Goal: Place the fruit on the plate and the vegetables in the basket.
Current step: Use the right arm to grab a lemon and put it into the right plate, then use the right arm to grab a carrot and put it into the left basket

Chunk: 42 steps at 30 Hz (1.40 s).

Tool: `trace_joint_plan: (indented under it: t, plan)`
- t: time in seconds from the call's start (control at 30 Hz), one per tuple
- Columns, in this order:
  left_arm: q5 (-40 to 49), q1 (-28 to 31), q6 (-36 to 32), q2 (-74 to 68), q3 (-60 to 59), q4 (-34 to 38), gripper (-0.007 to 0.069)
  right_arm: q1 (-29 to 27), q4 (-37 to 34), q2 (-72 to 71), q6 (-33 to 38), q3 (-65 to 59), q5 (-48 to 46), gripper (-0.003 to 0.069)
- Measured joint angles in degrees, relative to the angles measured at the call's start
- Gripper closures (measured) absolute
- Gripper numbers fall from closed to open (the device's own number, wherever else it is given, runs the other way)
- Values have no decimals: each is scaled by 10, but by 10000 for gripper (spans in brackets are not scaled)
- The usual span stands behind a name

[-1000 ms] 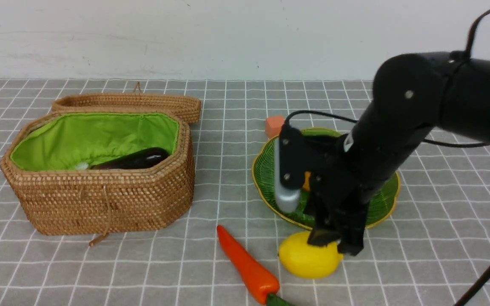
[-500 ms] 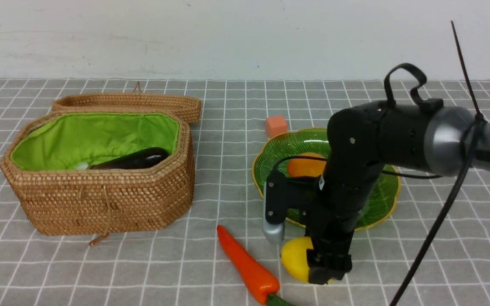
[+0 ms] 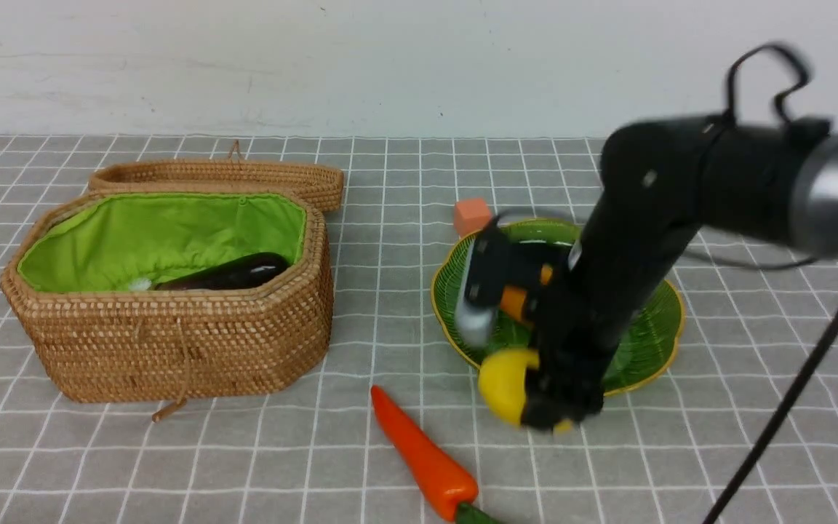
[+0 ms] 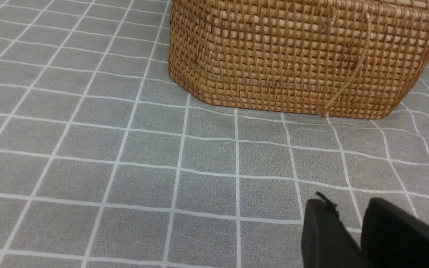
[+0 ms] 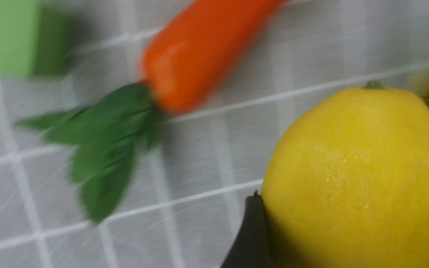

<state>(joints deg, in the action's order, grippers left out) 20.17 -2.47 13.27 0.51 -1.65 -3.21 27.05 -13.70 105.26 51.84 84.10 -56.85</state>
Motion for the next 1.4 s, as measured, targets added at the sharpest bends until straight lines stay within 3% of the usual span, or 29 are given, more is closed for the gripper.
trace_joint_plan:
  t: [0.3,0.6,0.8,1.0,1.2,1.4]
  plan:
    - [0,0,0,0,0,0,459,-63,-4,10,-68,17,74,85]
    - [0,0,0,0,0,0,447,-64,-6,40,-86,17,83,85]
    - [0,0,0,0,0,0,445,-64,-11,41,-140,17,70,-17]
    - [0,0,0,0,0,0,441,-64,-38,35,-153,17,49,24]
    - [0,0,0,0,0,0,438,-6,-86,20,-128,18,18,125]
    - [0,0,0,0,0,0,431,82,-72,54,-193,19,59,153]
